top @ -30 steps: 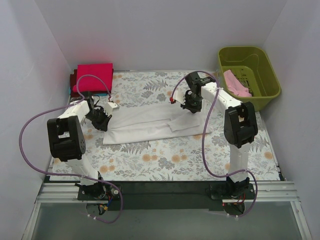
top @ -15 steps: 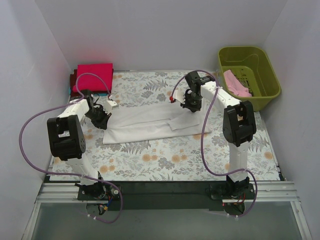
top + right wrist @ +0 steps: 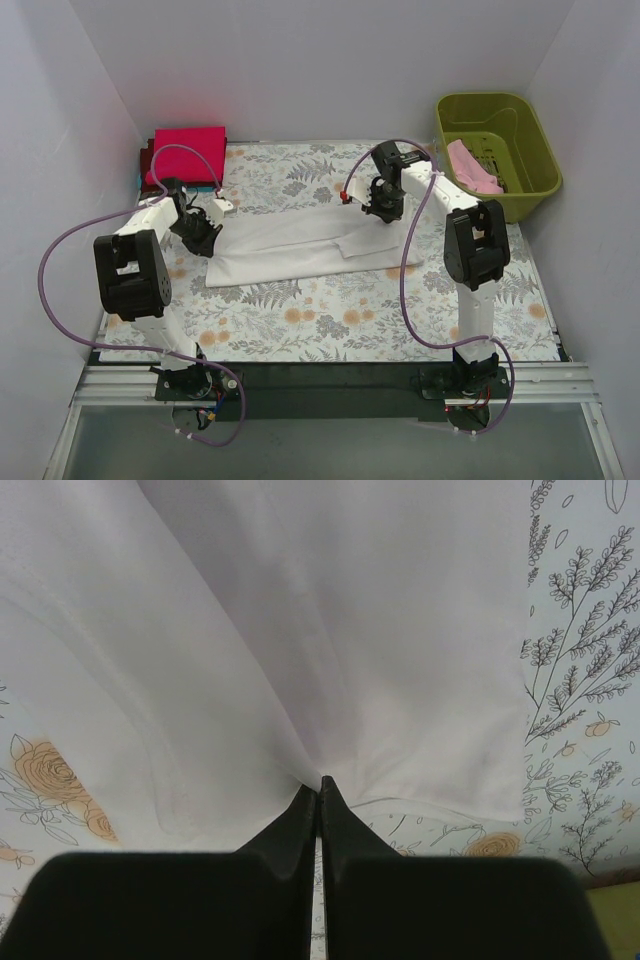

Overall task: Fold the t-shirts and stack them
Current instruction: Fold the tshirt

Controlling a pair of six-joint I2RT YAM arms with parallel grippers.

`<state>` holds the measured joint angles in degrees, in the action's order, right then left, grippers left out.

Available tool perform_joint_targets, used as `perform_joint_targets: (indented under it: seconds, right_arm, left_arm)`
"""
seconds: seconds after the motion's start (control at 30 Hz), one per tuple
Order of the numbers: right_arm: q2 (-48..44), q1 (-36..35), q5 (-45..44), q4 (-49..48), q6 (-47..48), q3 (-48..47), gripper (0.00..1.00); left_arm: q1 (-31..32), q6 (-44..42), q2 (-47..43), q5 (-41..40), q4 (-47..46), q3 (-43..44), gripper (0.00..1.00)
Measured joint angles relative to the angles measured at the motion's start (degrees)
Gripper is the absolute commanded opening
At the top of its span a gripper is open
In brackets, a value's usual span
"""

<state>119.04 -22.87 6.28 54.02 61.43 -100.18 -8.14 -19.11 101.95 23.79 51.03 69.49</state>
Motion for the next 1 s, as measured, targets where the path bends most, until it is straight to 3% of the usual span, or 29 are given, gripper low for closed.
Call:
perform_joint_targets:
  seconds: [0.43, 0.47, 0.57, 0.67, 0.73, 0.83, 1.0]
  right_arm:
    - [0.5, 0.0, -0.2, 0.0, 0.3, -0.2, 0.03]
    - [0.6, 0.0, -0.2, 0.0, 0.3, -0.2, 0.15]
    - [0.7, 0.0, -0.5, 0.0, 0.0, -0.2, 0.43]
    - [0.7, 0.3, -1.1, 0.1, -0.7, -0.3, 0.55]
    - [0.7, 1.0, -1.5, 0.5, -1.6, -1.1, 0.56]
    - [0.6, 2.7, -1.4, 2.3, -3.4, -3.4, 0.49]
    - [-3.1, 4.7, 1.6, 5.4, -8.0, -2.6, 0.24]
  left_arm:
    - [0.0, 1.2, 1.2, -0.2, -0.6, 0.0, 0.00]
    - [0.0, 1.4, 1.5, -0.3, -0.6, 0.0, 0.00]
    - [0.0, 2.2, 2.0, -0.7, -1.2, 0.0, 0.19]
    - [0.0, 4.2, 2.6, -1.0, -1.3, 1.2, 0.29]
    - [-0.3, 5.8, 2.6, -0.8, -0.9, 2.7, 0.33]
    - [-1.1, 8.1, 2.0, 0.1, -0.2, 4.8, 0.37]
    - [-1.6, 12.4, -0.7, 3.5, 2.8, 4.9, 0.33]
